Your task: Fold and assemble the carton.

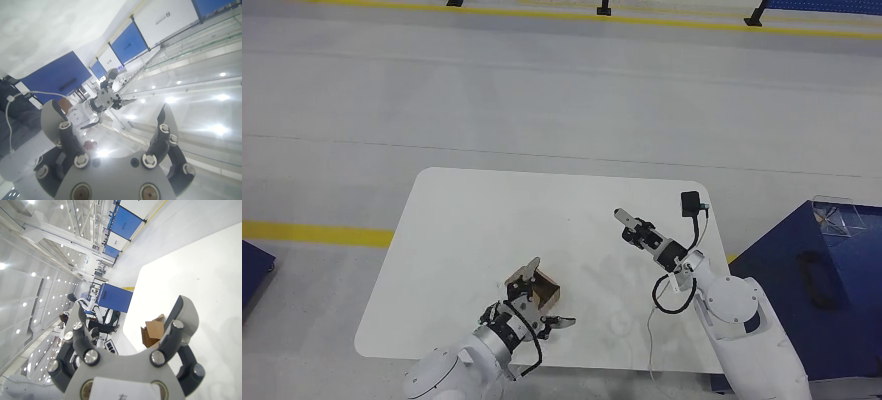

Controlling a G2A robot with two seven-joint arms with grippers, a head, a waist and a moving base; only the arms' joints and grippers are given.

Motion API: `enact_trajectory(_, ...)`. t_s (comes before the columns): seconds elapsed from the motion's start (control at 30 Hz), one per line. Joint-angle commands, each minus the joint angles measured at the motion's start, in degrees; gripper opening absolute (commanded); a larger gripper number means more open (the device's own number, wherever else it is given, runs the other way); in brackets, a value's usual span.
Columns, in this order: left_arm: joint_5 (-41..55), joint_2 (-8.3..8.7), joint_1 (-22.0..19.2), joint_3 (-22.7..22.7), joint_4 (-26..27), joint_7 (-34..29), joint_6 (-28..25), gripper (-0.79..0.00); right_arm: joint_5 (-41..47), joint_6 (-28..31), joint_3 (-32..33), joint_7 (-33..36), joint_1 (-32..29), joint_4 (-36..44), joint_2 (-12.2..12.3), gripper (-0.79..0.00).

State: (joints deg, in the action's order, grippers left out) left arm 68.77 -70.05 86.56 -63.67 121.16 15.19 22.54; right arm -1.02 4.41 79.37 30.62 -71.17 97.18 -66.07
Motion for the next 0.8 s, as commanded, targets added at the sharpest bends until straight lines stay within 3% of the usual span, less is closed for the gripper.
enact_trajectory(0.0, -0.05, 0.0, 0.0, -0.01, 0.0, 8.79, 0.0, 0.0, 0.0, 0.0, 0.0, 0.0, 0.0, 0.0, 0.0, 0.0)
enact_trajectory(0.37, -2.33, 0.13, -0.3, -0.5, 0.74, 9.02, 0.15, 0.0, 0.0, 0.0, 0.0, 0.0, 0.0, 0.0, 0.0, 0.0)
enact_trajectory(0.47, -24.41, 1.75, 0.02, -0.68, 8.72, 6.75, 7.36, 0.0, 2.82, -4.07, -3.3, 6.74, 3.1, -3.22, -0.26, 0.0)
enact_trajectory(0.53, -36.57, 2.92, 0.24, -0.61, 10.87, 2.76, 13.08, 0.0, -5.33, -7.95, -8.0, 7.37, 7.33, -5.89, -0.57, 0.0)
enact_trajectory(0.6, -49.59, 3.97, 0.33, 0.39, 12.56, 2.61, 19.54, 0.0, -16.73, -11.22, -14.37, 5.01, 10.46, -7.45, -1.16, 0.0)
enact_trajectory(0.67, -62.59, 5.13, -0.05, 3.91, 11.61, -0.95, 25.16, 0.0, -24.56, -14.48, -19.46, 1.36, 12.97, -9.49, -2.0, 0.0)
enact_trajectory(0.77, -78.8, 6.38, -1.33, 9.14, 7.37, -4.29, 28.94, 0.0, -38.12, -19.68, -27.99, 1.64, 16.53, -12.07, -3.2, 0.0)
